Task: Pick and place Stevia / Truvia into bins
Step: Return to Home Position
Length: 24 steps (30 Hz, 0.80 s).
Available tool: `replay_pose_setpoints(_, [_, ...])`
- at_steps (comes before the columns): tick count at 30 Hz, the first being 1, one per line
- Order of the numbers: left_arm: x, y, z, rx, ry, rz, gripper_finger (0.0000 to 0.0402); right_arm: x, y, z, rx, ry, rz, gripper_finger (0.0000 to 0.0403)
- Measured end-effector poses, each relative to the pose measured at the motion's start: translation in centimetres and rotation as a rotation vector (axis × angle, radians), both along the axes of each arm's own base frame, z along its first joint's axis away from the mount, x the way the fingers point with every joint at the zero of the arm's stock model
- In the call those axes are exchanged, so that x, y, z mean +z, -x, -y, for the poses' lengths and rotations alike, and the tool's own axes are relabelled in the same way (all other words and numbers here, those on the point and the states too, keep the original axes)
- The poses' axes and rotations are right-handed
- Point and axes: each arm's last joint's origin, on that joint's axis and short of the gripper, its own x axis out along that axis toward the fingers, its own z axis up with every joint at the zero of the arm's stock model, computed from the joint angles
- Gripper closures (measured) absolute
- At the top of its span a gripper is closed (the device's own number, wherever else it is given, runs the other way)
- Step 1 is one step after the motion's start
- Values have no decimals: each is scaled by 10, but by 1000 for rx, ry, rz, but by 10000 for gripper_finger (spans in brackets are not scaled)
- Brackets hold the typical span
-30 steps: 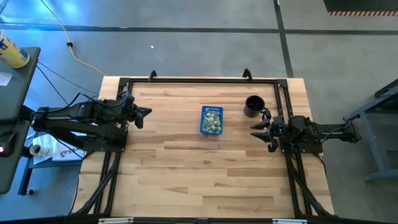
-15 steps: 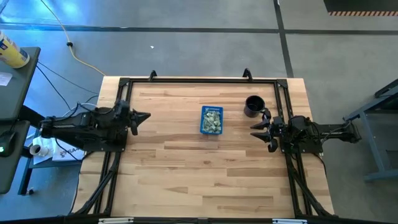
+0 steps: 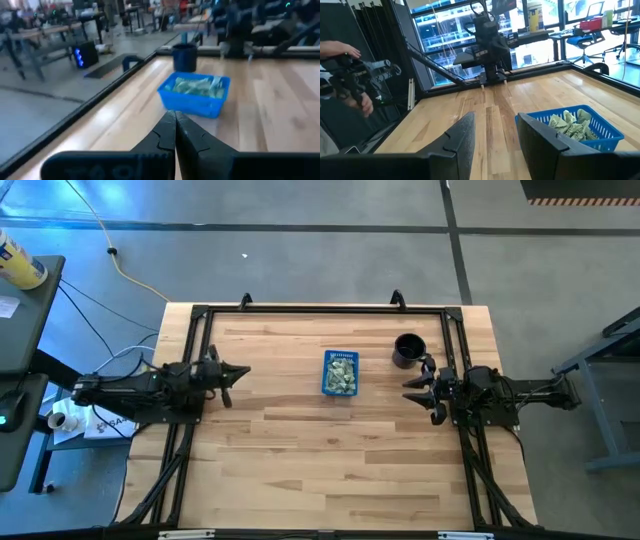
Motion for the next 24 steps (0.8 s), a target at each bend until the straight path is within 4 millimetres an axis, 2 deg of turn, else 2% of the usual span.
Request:
replay_pose_setpoints(5, [1, -1, 0, -2, -45, 33, 362, 0, 0, 0, 3, 0, -1, 265])
replay_pose_setpoints(11, [-1, -4, 0, -4, -22, 125, 362, 0, 0, 0, 5, 0, -2, 265])
replay_pose_setpoints(24, [-1, -5, 0, -6, -22, 117, 362, 0, 0, 0, 5, 0, -2, 265])
